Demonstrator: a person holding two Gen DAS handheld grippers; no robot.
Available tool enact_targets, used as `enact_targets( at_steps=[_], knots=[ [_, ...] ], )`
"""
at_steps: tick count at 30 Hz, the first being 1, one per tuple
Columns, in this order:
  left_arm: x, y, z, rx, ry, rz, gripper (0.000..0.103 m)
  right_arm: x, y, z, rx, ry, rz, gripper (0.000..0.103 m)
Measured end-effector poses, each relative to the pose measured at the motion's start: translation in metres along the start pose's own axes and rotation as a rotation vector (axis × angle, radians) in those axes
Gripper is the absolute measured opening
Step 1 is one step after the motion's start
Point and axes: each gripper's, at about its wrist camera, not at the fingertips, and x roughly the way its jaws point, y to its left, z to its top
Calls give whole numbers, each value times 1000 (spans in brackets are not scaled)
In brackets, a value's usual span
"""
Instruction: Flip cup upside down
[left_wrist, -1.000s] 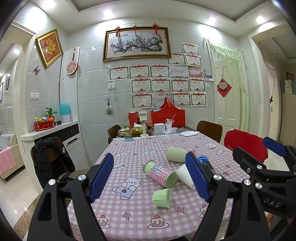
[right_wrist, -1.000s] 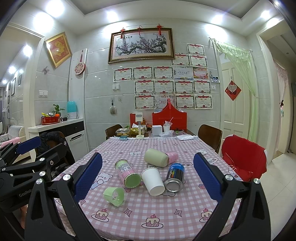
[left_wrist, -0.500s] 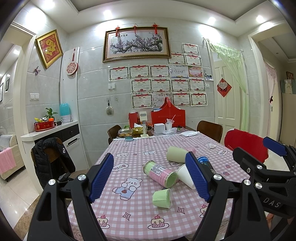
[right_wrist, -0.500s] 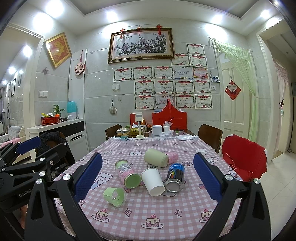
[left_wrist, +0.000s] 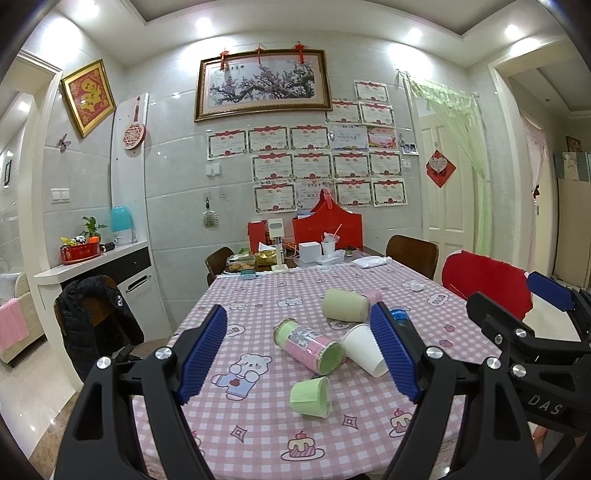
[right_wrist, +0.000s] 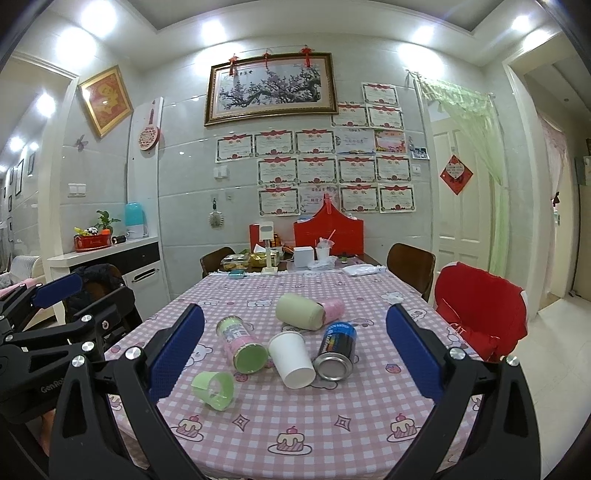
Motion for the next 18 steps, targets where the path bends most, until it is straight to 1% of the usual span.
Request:
enact_targets(
  at_steps=[18],
  knots=[
    [59,-44,-12,39,56,-36,79,29,-45,-17,47,42,-47,95]
  ],
)
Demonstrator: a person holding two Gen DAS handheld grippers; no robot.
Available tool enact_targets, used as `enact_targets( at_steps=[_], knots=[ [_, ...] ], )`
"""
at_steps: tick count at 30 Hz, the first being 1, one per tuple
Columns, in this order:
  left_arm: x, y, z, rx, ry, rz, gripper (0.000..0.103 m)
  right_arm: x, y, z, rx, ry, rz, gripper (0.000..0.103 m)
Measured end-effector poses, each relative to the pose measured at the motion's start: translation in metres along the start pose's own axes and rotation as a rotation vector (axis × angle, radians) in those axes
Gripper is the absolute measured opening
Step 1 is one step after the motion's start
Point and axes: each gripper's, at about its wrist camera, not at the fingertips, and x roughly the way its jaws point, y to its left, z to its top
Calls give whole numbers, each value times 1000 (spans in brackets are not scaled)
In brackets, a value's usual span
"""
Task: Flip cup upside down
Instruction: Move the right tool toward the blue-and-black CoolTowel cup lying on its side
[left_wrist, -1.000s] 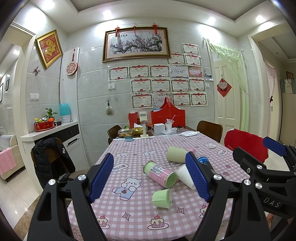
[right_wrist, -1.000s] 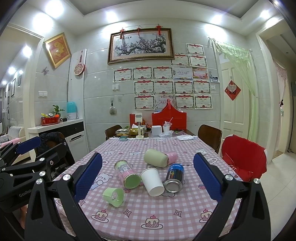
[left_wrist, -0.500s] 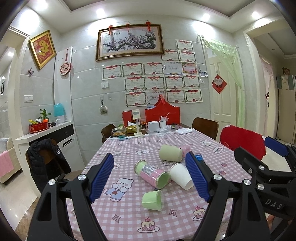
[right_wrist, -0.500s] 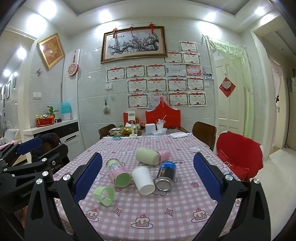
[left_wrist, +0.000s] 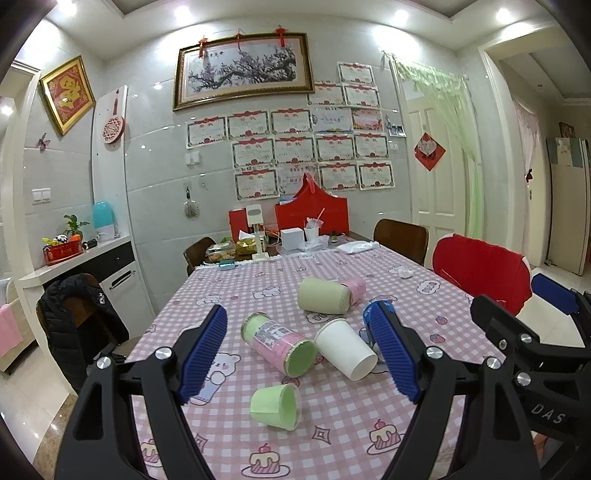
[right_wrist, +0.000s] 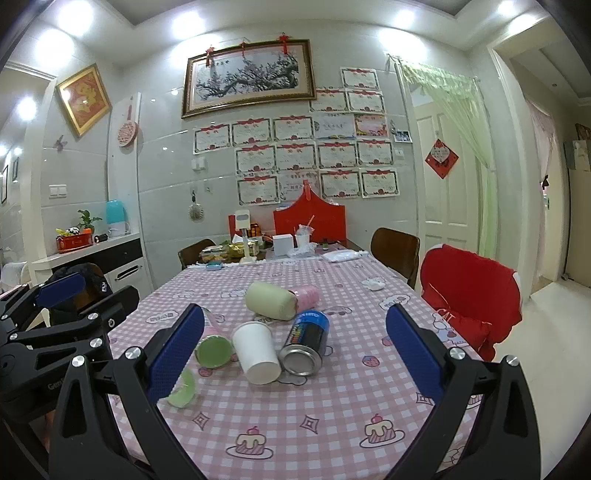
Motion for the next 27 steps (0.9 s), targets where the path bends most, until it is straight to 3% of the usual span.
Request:
enact_targets(
  at_steps=[12,22,27],
  knots=[
    [66,-43,-8,34,100,-63,79,36,-45,-12,66,68,-62,95],
    [143,-96,-29,44,287,-185,79,68,-98,-33,170,173,-141,95],
    [174,-102,-35,19,371,-224,79,86,-113,-40,199,225,-146,95]
  ],
)
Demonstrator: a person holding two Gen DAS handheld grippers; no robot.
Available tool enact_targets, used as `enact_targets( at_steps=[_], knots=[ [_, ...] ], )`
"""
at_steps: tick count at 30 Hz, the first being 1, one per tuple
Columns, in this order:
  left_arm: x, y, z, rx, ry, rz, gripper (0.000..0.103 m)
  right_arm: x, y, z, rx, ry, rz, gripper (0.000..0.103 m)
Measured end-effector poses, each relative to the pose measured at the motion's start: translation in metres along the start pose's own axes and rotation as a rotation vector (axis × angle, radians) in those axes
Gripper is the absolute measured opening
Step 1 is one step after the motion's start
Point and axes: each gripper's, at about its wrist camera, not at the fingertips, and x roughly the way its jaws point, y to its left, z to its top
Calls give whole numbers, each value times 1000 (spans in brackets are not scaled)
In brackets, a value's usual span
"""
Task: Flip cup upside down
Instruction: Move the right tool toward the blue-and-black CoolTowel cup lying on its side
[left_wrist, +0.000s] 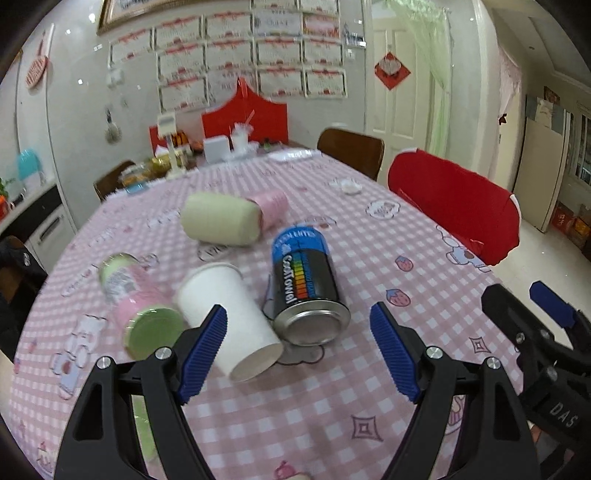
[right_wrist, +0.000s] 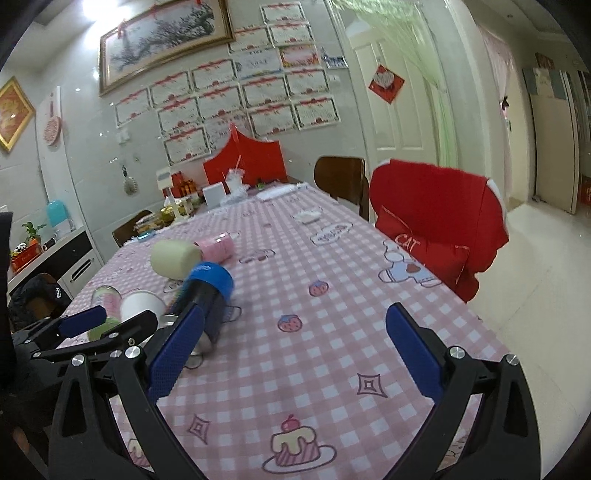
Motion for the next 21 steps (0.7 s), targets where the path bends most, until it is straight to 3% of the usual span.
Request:
enact_targets(
  at_steps=[21],
  knots=[
    [81,-8,21,3,167,14,79,59,-16,5,70,110,20,95]
  ],
)
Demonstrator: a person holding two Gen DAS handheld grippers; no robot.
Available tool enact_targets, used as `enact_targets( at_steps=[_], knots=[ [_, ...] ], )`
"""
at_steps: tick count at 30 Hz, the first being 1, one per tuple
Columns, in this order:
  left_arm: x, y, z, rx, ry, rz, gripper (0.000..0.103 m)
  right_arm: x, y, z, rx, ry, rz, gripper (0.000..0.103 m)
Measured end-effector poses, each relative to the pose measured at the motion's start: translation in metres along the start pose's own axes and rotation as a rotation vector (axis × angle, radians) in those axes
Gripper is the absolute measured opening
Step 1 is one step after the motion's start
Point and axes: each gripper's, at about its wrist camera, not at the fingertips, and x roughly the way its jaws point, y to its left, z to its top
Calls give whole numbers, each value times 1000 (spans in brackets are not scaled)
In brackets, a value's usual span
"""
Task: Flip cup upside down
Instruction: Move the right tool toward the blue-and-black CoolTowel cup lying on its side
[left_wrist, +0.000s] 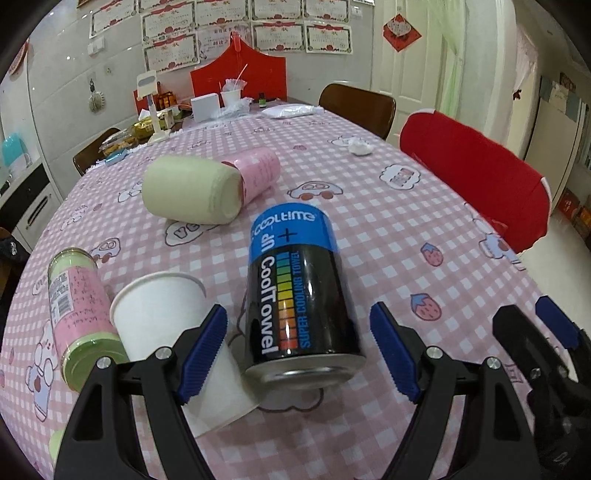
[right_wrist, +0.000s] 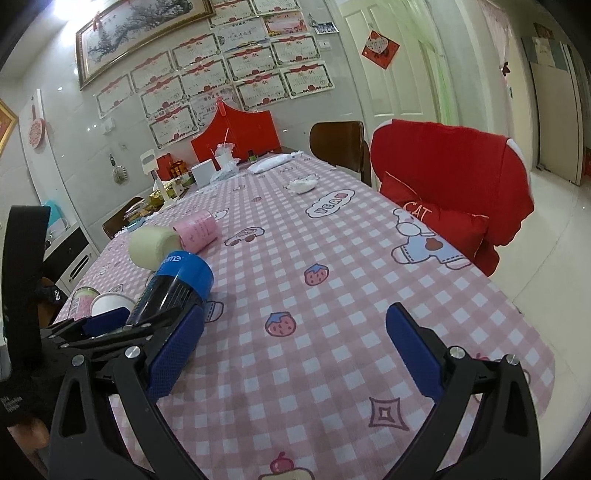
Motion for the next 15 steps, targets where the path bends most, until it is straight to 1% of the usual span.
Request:
enact_targets(
  at_steps=[5,7,8,9,10,11,15],
  knots=[
    [10,-2,1,16,32,-1,79,4,-1,0,10,11,-5,95],
    [12,-4,1,32,33,16,78,5,-1,0,10,15,-7,95],
    [12,-4,1,31,32,13,78,5,-2,0,10,16,-7,95],
    [11,-3,1,28,33,-6,77,5,-2,0,12,15,-7,95],
    [10,-3,1,22,36,-22,70,5,-1,1,11,14,-8,95],
    [10,-2,1,19,37,-26,68,5,0,1,10,14,-10,95],
    [7,1,-1,10,42,-54,68,3,2,-1,4,10,-8,95]
  ],
)
